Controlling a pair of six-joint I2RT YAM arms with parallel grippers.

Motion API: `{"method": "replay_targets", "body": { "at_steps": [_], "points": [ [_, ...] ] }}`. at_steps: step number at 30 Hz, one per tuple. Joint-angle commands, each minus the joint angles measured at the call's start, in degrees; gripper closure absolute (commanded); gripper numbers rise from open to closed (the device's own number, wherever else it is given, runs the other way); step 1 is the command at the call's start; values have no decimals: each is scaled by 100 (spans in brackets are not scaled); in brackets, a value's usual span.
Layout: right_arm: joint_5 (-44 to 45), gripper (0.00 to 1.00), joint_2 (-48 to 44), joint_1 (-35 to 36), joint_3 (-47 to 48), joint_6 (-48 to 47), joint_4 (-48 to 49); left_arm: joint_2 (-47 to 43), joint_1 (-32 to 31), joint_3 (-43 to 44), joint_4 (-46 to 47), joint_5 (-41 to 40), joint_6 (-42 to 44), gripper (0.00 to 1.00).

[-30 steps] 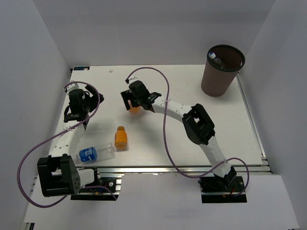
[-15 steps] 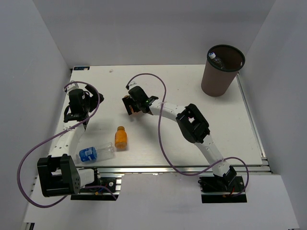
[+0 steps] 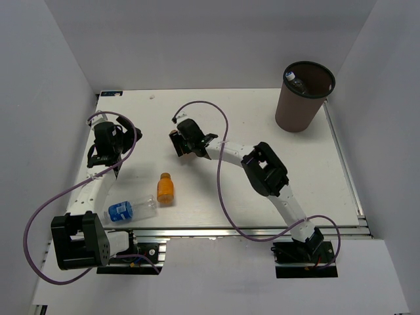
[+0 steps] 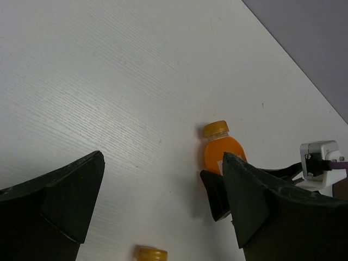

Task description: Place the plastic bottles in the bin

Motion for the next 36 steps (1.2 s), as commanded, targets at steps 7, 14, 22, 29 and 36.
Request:
{"method": "replay_targets", "body": {
  "at_steps": [7, 14, 22, 29, 36],
  "points": [
    [763, 69, -1525, -112, -560, -1224, 781, -256, 10, 50, 103, 9, 24, 2],
    [343, 73, -2801, -1070, -1097, -1717, 878, -256, 10, 103, 7, -27, 59, 2],
    [-493, 75, -3321, -3363, -668, -1269, 571, -256, 1, 129, -72, -202, 103, 2],
    [-579, 75, -2777, -4848, 307, -594, -17, -318, 1, 155, -134, -282, 147, 2],
    [-994, 71, -2512, -5334, 608, -319, -256, -344, 10, 138, -117, -326, 182, 2]
  ]
}}
